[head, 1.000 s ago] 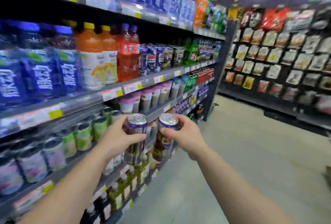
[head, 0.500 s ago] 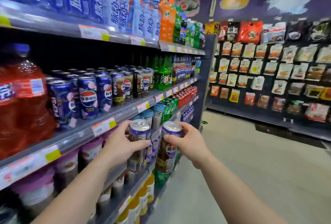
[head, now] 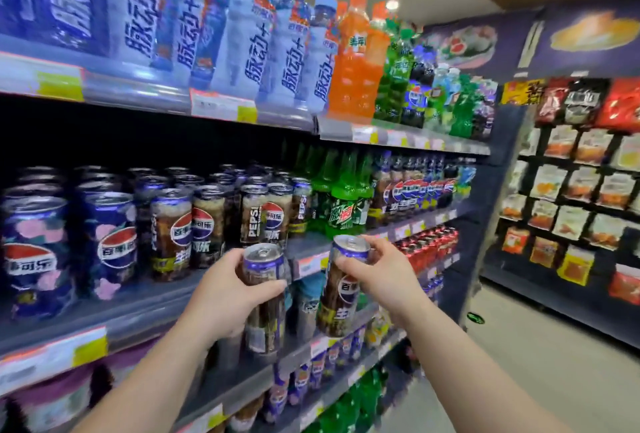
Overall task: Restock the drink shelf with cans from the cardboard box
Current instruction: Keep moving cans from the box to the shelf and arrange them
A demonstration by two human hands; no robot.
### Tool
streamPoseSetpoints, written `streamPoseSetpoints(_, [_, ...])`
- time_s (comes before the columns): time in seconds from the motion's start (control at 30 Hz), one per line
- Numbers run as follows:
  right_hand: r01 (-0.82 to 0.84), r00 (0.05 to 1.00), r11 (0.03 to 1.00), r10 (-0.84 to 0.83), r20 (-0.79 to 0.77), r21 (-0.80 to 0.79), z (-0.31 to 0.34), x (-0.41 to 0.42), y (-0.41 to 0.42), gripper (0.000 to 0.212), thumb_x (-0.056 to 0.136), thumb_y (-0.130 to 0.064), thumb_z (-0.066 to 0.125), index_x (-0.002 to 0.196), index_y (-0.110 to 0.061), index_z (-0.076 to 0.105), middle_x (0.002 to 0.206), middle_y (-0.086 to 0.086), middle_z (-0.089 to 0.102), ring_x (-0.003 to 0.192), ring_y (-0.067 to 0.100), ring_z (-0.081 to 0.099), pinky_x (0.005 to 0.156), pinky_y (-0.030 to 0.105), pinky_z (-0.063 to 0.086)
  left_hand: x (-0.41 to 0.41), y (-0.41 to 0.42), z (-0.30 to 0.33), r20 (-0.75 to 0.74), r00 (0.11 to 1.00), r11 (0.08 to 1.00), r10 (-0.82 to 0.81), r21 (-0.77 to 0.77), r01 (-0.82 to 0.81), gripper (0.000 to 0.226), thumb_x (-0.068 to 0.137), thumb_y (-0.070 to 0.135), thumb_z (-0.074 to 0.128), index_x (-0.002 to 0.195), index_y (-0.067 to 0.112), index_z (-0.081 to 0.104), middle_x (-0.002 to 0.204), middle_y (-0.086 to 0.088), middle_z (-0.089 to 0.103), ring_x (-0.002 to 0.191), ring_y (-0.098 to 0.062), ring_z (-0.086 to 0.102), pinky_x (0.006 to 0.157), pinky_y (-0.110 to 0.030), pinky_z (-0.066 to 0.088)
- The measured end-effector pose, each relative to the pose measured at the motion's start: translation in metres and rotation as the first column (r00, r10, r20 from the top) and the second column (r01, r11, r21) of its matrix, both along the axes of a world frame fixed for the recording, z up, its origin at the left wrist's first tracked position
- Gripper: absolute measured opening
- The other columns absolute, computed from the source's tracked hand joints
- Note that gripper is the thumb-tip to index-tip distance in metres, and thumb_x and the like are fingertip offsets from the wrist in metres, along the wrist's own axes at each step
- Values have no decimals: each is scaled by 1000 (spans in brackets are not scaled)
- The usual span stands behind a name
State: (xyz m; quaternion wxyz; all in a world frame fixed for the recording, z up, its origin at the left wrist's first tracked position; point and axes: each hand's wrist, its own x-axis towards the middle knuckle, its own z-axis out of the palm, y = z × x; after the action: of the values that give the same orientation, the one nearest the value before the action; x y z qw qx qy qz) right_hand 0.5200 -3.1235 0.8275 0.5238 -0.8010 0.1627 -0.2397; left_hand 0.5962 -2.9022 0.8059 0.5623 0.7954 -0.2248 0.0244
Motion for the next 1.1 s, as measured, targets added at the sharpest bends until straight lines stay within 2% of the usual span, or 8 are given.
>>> streamPoseSetpoints(0.13, [-32,998,999,31,60,17,6,58,-37,77,55,-46,84,123,-22,57,107,0,69,95,19,69,88,46,56,39,-35,8,37,999,999,23,35,-24,44,65,37,85,100,33,59,95,14,68,86,-2,63,70,-24,49])
streamPoseSetpoints(0.33, [-70,993,997,73,90,-30,30,136,-72,71,62,-49,82,125,-30,55,116,-1,61,103,21,63,90,48,54,79,-70,20,6,997,996,77,46,-77,40,62,36,87,92,35,61,90,13,71,84,-2,66,76,-27,53])
streamPoseSetpoints(0.57, [-147,983,982,159,96,-121,33,210,-87,71,74,-41,79,135,-17,50,117,5,65,104,22,64,94,46,52,89,-83,26,52,972,970,229,76,-232,38,64,34,86,90,38,58,89,17,69,76,12,60,59,-6,41])
streamPoseSetpoints(0.73, [-213,974,960,223,38,-183,19,226,-98,80,75,-49,75,142,-20,43,123,2,62,109,21,60,96,42,50,85,-99,31,73,930,927,361,78,-366,39,63,36,86,91,39,59,86,18,70,78,11,62,59,-4,42])
streamPoseSetpoints(0.87, [-346,931,920,361,52,-181,9,218,-111,88,78,-41,76,150,-21,29,139,-4,54,123,15,55,105,41,46,82,-121,35,104,878,881,467,26,-472,34,65,33,86,92,32,65,82,23,72,77,12,63,59,-6,44])
streamPoseSetpoints(0.93, [-350,918,916,377,122,-194,0,207,-118,71,84,-34,72,145,-24,38,131,-9,56,119,9,55,102,32,46,80,-133,38,130,844,849,520,28,-527,32,65,37,85,89,33,64,81,20,71,76,12,62,61,-11,43])
streamPoseSetpoints(1.0, [-333,902,904,389,190,-268,-12,196,-126,41,88,-28,68,127,-29,53,114,-17,60,104,2,59,91,25,49,79,-146,40,149,818,824,556,30,-566,31,66,42,83,89,35,63,85,21,68,77,10,61,63,-11,41])
streamPoseSetpoints(1.1, [-420,861,837,490,138,-352,-32,192,-133,19,89,-19,65,102,-31,58,94,-18,63,87,-2,59,83,29,52,81,-164,41,192,785,795,589,37,-605,29,69,42,81,90,35,62,87,23,65,78,14,58,60,-6,39])
